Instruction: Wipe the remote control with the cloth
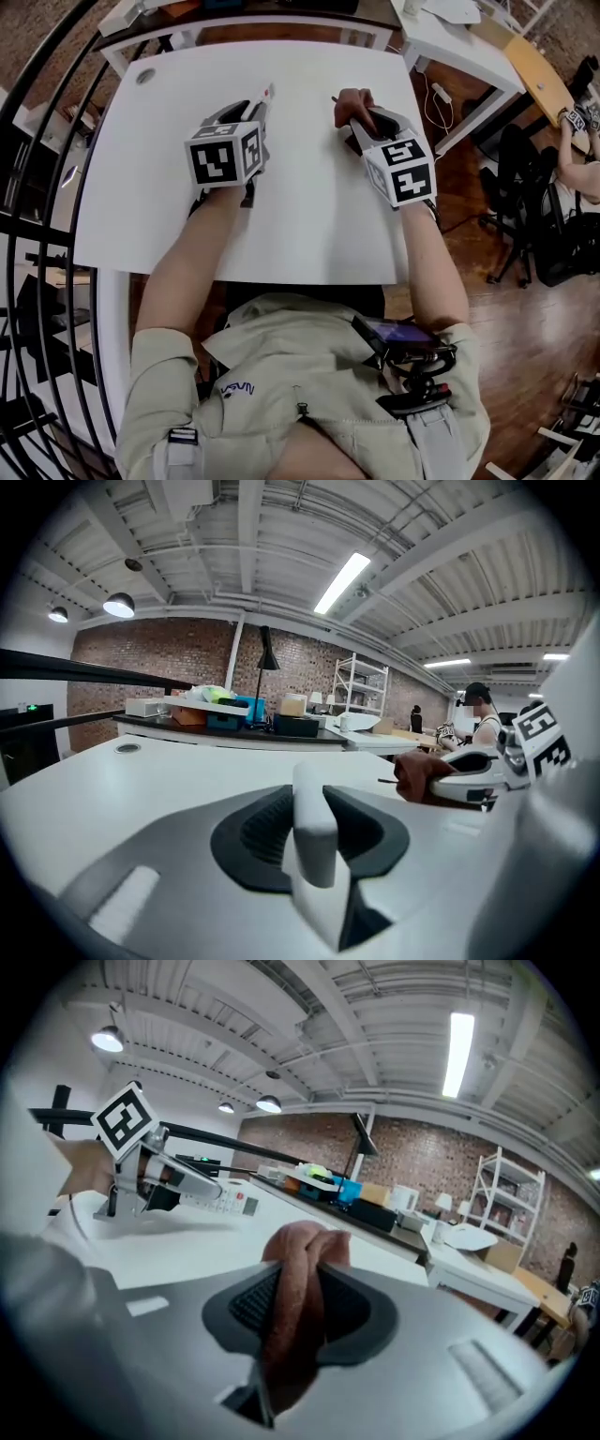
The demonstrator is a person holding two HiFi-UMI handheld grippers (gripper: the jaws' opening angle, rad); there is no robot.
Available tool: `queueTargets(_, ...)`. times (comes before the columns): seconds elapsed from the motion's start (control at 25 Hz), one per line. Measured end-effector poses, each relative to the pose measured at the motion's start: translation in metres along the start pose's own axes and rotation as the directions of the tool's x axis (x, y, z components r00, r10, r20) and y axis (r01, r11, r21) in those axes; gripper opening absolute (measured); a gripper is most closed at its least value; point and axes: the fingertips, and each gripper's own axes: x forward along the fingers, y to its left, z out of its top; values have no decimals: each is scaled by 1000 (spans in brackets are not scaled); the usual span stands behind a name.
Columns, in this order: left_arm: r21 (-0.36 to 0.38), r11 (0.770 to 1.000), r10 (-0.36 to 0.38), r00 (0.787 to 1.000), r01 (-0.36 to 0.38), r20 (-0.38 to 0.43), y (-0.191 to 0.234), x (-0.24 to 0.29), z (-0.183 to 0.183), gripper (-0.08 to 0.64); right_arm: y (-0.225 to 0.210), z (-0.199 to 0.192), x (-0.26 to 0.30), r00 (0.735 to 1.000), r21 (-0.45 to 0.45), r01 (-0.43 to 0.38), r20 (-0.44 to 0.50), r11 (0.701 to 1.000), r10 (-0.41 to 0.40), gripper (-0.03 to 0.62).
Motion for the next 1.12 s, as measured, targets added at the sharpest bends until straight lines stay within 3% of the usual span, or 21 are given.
queueTargets(0.28, -1, 999, 34, 998, -34, -54, 8, 9, -8, 104, 0, -24, 15, 995, -3, -15, -104, 1000, 14, 104)
queueTargets(0.68, -9, 998, 63, 993, -65, -95, 18, 11, -19, 106, -4, -18, 9, 996, 42, -22, -86, 999, 26, 222)
queueTargets(0.84, 120, 991, 64, 998, -66, 21, 6, -11, 1, 106, -11, 25, -29, 995, 73, 58, 81, 996, -63, 217)
queueTargets(1.0, 274, 956, 45, 978, -101, 204, -21, -57, 30, 106, -8, 64, -86, 942, 112, 152, 285, 982, -178, 8)
queueTargets(1.04, 307, 946, 28, 971, -102, 237, -31, -72, 32, 99, -4, 69, -99, 931, 117, 165, 310, 979, -194, 5)
queueTargets(1.12, 367, 925, -10, 959, -99, 283, -51, -102, 32, 13, 7, 71, -119, 919, 123, 178, 335, 976, -209, 5)
